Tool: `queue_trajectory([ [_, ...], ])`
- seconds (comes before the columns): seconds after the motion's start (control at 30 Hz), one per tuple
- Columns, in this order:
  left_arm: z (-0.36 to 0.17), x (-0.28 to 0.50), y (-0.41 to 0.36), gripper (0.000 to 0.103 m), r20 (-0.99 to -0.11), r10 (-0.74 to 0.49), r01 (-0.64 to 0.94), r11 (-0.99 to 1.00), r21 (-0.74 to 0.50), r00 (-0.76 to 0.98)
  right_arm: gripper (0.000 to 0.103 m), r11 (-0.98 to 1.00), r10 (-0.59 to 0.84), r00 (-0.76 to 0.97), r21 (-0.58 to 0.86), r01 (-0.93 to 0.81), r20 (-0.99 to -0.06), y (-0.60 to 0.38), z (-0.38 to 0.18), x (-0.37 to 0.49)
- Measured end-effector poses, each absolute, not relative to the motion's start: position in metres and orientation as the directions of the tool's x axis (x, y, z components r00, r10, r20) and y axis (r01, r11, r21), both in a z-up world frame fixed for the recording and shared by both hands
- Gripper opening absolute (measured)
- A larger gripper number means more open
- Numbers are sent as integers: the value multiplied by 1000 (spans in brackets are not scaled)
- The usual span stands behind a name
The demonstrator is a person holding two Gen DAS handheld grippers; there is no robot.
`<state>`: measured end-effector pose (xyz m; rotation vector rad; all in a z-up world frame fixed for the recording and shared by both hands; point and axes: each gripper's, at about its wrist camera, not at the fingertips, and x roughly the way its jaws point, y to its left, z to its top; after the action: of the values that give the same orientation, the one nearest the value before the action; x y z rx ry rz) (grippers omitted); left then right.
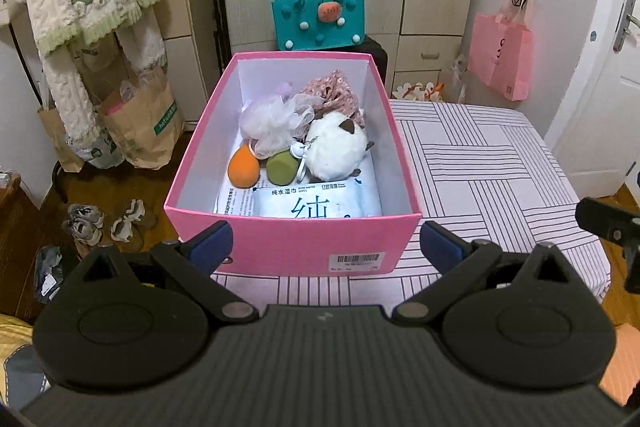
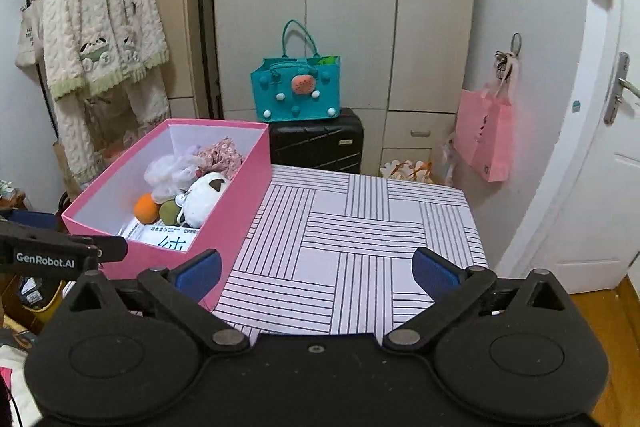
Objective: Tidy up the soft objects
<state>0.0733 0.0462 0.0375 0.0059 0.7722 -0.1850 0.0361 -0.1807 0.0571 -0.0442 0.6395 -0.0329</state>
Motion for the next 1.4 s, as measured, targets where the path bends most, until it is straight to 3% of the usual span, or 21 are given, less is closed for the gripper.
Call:
queue_trajectory([
  [0.63, 32, 53, 35, 101, -636, -124, 149, 989, -14, 761, 103, 989, -144, 848, -104, 106, -509, -185, 52, 12],
  [1.4, 46, 58, 37, 101, -605, -101, 133, 991, 9, 790, 103, 984, -108, 899, -172, 38, -423, -170, 68, 14],
])
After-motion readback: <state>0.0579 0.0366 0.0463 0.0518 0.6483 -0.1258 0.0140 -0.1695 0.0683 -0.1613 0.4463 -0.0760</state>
